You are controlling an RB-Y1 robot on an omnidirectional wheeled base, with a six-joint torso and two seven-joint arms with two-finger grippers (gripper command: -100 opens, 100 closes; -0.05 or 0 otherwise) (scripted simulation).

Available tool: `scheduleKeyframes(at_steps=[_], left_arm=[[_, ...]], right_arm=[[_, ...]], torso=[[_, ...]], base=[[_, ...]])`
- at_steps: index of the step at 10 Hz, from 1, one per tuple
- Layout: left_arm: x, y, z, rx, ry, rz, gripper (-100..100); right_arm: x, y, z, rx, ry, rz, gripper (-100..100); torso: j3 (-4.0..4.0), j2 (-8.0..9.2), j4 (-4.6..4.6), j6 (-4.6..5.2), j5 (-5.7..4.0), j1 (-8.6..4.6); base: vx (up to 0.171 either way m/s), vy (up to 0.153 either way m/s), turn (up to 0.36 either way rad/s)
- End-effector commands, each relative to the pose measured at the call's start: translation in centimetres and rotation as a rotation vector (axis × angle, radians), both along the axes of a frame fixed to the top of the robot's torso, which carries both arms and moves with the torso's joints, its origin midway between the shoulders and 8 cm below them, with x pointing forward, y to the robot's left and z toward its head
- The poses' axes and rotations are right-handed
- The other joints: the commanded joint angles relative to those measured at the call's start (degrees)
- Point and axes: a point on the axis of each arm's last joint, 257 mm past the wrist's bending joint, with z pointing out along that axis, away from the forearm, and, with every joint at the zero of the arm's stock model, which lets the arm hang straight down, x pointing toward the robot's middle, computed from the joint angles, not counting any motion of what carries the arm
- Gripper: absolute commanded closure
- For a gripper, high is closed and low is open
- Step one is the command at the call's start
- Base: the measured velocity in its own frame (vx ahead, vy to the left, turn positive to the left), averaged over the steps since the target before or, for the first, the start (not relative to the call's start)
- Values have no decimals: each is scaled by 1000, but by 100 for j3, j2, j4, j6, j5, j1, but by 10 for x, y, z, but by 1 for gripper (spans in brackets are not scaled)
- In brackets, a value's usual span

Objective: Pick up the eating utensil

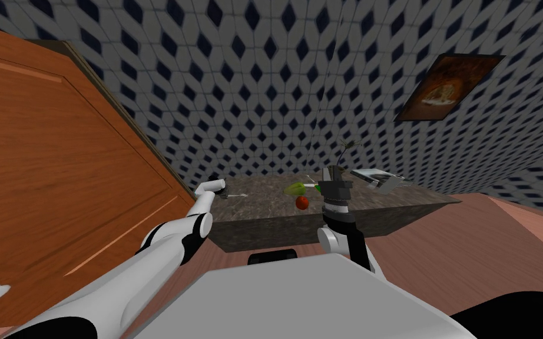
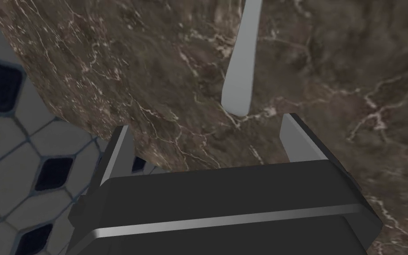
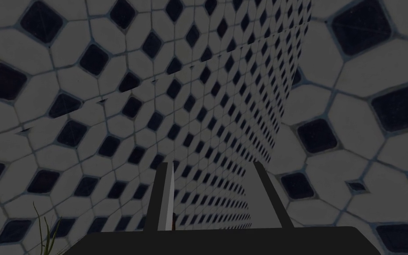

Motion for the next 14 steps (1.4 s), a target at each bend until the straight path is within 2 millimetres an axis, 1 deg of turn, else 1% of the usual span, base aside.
scheduleKeyframes(at_steps=[1, 2, 3, 7, 9, 10, 11, 12, 13, 14], left_arm=[[-8, -5, -7, -6, 58, -20, -100], [-14, -10, -10, -8, 96, -38, -100], [-14, -10, -11, -9, 100, -38, -100], [-35, -22, -23, -16, 220, -93, -100], [-41, -26, -26, -18, 255, -111, -100], [-39, -24, -25, -17, 241, -105, -100], [-40, -25, -25, -17, 246, -107, 0], [-48, 5, -27, -5, 234, -52, -100], [-46, 2, -26, -21, 228, -55, -100], [-54, 28, -26, -1, 218, -6, -100]], right_arm=[[0, 0, 0, 0, 0, 0, 0], [0, 0, 0, 0, 0, 0, 0], [0, 0, 0, 0, 0, 0, 0], [0, 0, 0, 0, 0, 0, 0], [0, 0, 0, 0, 0, 0, 0], [0, 0, 0, 0, 0, 0, 0], [0, 0, 0, 0, 0, 0, 0], [0, 0, 0, 0, 0, 0, 0], [0, 0, 0, 0, 0, 0, 0], [0, 0, 0, 0, 0, 0, 0]], torso=[[0, 0, 0, 0, 0, 0], [1, 0, 1, 1, 0, -1], [0, -1, 0, 0, -1, -2], [0, 0, 0, 0, 0, -1], [1, 2, 1, -1, 1, 5], [2, 3, 1, -1, 2, 7], [4, 6, 2, -2, 2, 12], [6, 9, 2, -2, 3, 15], [9, 15, 3, 3, 4, 16], [11, 18, 4, -4, 5, 22]], base=[[22, -40, -30], [31, -45, -48], [21, -30, -19], [27, -34, -34], [21, -23, -24], [10, -9, -5], [0, 0, 0], [-13, 0, -296], [-18, 13, -133], [-27, 6, -238]])
